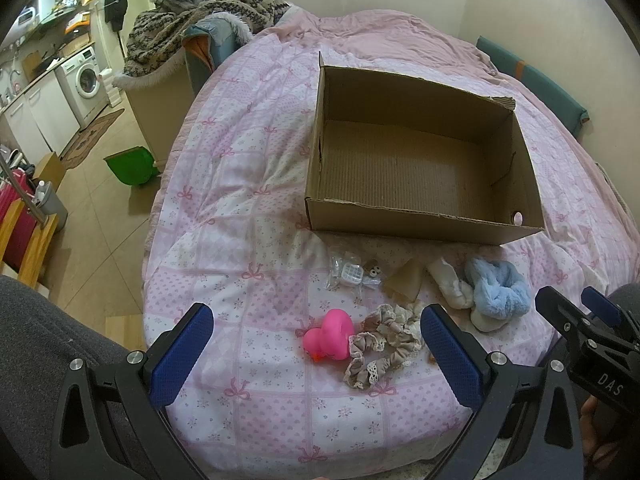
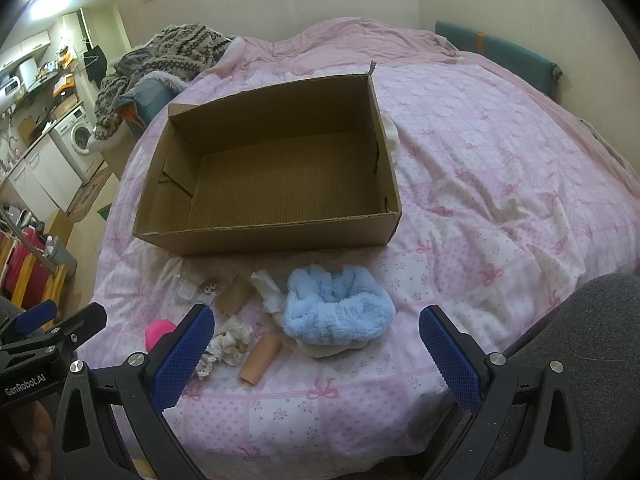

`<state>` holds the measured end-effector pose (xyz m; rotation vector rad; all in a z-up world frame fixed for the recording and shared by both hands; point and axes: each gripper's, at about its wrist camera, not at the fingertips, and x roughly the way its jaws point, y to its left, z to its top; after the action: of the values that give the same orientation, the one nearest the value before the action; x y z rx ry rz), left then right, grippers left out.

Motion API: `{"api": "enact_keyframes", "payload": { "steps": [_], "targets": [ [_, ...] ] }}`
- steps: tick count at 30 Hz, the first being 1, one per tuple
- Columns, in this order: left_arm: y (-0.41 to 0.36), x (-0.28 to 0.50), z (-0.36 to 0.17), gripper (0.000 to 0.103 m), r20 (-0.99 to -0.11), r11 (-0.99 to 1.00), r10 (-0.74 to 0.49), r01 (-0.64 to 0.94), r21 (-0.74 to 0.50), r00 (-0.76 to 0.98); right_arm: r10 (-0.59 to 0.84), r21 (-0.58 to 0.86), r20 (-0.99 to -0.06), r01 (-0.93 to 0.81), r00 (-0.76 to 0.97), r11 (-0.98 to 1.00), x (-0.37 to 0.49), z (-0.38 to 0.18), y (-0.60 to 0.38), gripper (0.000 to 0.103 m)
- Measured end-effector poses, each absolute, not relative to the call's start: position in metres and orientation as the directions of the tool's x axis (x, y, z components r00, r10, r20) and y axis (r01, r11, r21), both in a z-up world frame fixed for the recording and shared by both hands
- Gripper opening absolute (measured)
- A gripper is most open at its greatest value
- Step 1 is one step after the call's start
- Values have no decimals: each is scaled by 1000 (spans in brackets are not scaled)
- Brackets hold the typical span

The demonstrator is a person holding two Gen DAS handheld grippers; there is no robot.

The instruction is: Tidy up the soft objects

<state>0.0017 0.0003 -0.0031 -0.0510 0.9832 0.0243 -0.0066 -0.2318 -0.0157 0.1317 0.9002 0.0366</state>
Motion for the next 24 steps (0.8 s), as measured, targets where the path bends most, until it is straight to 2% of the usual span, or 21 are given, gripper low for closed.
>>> {"api": "enact_keyframes", "payload": {
  "steps": [17,24],
  "targets": [
    [3,3,-5,103,-843,998,-6,-44,-35,538,97,144,-787,28,609,989,-5,-16,-232,103],
    [13,23,9,103,-860,998,12,-65,-25,511,223,305,-833,84,506,949,22,-13,-259,103]
  ]
}}
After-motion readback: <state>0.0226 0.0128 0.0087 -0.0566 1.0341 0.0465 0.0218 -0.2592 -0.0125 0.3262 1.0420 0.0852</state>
